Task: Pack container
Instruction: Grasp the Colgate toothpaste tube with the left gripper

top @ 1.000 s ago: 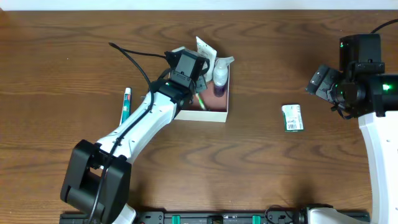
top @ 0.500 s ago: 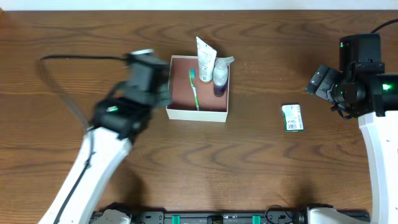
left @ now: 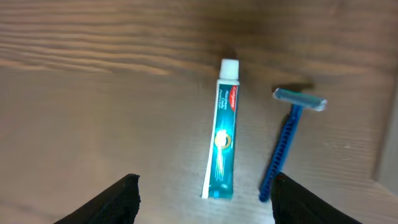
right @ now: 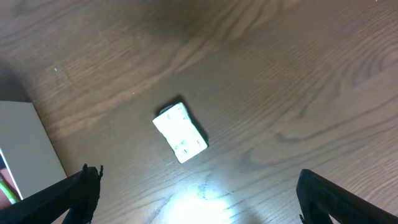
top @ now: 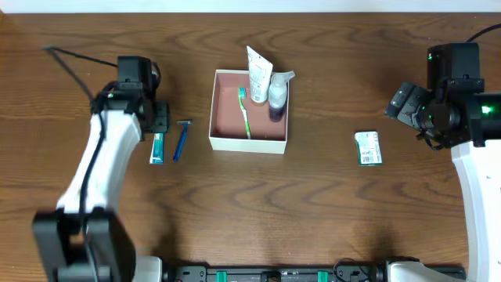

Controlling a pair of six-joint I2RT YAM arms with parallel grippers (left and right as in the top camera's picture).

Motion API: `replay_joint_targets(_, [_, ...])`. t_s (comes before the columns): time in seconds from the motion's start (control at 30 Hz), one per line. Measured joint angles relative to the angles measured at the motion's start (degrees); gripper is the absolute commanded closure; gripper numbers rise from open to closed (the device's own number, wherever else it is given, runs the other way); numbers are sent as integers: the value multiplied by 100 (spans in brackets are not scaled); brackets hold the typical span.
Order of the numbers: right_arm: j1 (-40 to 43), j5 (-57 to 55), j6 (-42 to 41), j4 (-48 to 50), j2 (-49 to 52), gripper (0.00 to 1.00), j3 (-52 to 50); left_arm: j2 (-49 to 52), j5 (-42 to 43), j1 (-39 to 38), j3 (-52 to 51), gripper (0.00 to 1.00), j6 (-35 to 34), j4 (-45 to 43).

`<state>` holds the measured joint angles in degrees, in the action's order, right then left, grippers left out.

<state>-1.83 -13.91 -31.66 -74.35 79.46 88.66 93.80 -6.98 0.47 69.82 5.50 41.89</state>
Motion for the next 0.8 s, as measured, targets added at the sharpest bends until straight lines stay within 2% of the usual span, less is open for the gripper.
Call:
replay_joint_targets(0.37, [0,0,0,0,0,1,0,1390,153,142,-4,35,407,-352])
replay_joint_targets(0.53, [0,0,0,0,0,1,0,1676,197,142,-7,59,468,-380])
replay_joint_targets(0.67, [0,0,0,2,0,1,0,1722,212,142,-7,85,479,-380])
replay_joint_targets(0.73, [0,0,0,0,0,1,0,1720,210,140,-7,89,511,-378])
replay_joint_targets(0.8, [0,0,0,0,0,1,0,1698,210,140,-4,86,505,-365])
